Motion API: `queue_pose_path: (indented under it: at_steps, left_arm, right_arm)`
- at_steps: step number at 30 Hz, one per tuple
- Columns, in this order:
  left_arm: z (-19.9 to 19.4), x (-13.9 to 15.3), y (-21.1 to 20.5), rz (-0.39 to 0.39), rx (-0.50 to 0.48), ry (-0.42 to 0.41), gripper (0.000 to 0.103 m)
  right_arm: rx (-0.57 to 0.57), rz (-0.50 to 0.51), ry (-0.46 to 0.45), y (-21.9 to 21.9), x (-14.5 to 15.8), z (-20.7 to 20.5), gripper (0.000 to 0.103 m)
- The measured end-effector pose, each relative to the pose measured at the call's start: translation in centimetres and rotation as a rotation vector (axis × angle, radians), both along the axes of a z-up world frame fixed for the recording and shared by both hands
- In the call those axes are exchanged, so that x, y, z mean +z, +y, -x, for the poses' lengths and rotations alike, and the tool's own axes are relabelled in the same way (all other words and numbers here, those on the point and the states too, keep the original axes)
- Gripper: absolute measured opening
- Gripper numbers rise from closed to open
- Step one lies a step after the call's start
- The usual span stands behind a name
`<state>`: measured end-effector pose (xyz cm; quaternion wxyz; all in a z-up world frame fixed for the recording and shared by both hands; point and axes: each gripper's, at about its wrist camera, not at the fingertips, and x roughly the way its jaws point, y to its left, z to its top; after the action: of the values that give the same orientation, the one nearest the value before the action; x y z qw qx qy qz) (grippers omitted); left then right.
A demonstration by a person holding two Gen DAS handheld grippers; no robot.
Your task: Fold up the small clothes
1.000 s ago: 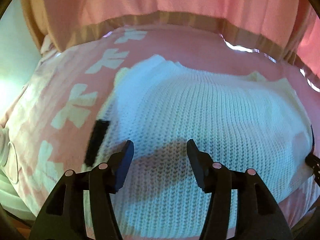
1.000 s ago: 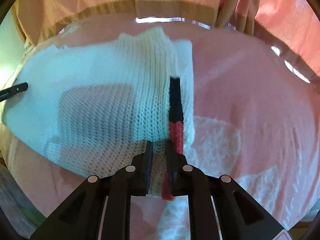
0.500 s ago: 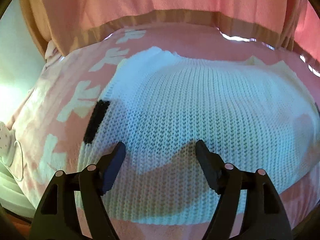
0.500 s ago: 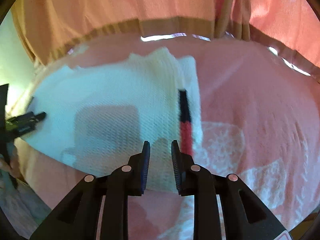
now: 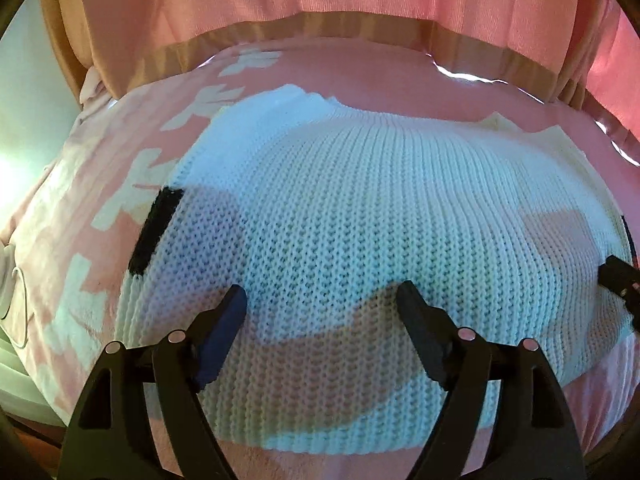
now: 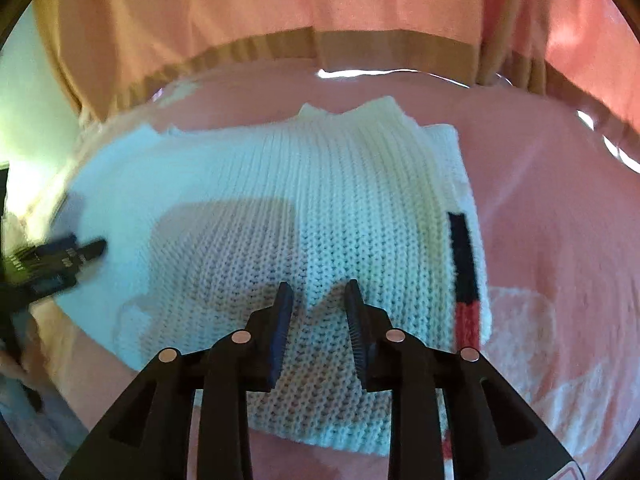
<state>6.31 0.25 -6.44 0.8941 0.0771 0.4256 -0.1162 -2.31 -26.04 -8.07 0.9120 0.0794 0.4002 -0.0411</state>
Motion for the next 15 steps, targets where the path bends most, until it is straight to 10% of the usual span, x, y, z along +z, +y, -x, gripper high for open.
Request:
queue_pose_path:
  at_steps: [15]
  left_arm:
    - [2.0,1.7,2.9,0.057,0.037,-0.025,0.076]
  right_arm:
    - [-0.15,0.055,0.085,-4.8,-1.1,4.7,0.04]
